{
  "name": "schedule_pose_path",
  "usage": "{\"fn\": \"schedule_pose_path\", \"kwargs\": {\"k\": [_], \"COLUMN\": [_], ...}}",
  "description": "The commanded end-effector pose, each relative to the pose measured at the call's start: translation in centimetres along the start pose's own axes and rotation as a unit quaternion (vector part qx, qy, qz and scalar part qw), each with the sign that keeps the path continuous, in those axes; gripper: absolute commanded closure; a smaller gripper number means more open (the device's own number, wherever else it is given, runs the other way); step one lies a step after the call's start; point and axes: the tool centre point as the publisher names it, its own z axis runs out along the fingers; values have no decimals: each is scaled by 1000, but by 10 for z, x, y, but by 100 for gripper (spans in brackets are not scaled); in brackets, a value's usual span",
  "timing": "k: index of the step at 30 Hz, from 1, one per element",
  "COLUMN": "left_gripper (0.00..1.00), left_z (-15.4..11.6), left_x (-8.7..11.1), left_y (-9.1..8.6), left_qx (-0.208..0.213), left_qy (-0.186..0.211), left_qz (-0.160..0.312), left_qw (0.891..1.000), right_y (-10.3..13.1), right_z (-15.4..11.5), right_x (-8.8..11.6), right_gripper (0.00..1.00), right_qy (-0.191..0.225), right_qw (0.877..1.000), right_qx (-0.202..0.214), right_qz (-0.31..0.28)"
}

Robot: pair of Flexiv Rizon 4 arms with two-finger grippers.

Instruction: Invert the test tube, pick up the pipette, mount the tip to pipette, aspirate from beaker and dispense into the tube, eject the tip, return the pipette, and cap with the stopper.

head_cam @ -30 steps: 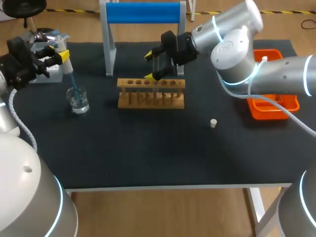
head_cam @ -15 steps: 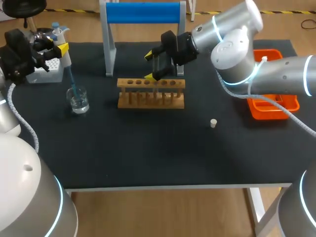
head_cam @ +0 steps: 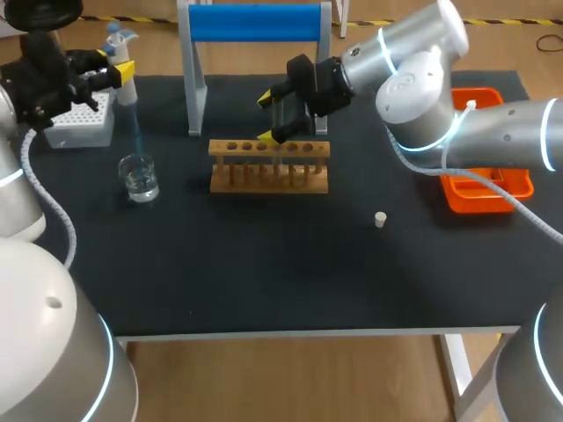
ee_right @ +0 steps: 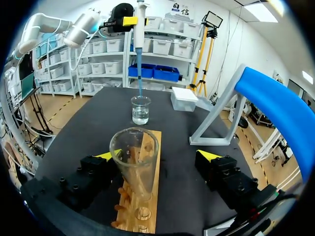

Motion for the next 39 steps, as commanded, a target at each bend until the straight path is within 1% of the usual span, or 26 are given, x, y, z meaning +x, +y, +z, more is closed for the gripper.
{"fn": "schedule_pose_path", "kwargs": {"k": [1,10,13,14,16,17,19,20,22,23,24,32,37,39], "left_gripper": [100,100,100,100,100,100,100,100,100,100,100,100,100,100], "left_z": [10,28,36,38,43,45,49,50,54,56,59,79,96,103], "left_x": [-3,3,7,8,10,11,15,15,19,20,21,33,43,46], "left_y": [-13,-41,-50,-52,-59,-62,-70,-72,-80,-84,-87,-112,-127,-132], "left_qx": [-17,-25,-21,-25,-18,-24,-17,-25,-21,-30,-22,-19,-8,-3], "left_qy": [9,32,44,46,55,54,63,61,67,65,72,95,116,123], "left_qz": [3,9,0,-3,-14,-17,-28,-33,-29,-34,-36,-34,-25,-28], "left_qw": [1000,999,999,999,998,998,997,997,997,997,997,995,993,992], "right_y": [0,0,0,0,0,0,0,0,0,0,0,0,0,0], "right_z": [-1,-1,-1,-1,-1,-1,-1,-1,-1,-1,-1,-1,-1,-1], "right_x": [-1,-1,-1,-1,-1,-1,-1,-1,-1,-1,-1,-1,-1,-1], "right_gripper": [0,0,0,0,0,0,0,0,0,0,0,0,0,0], "right_qy": [2,2,2,2,2,2,2,2,2,2,2,2,2,2], "right_qw": [1000,1000,1000,1000,1000,1000,1000,1000,1000,1000,1000,1000,1000,1000], "right_qx": [2,2,2,2,2,2,2,2,2,2,2,2,2,2], "right_qz": [0,0,0,0,0,0,0,0,0,0,0,0,0,0]}}
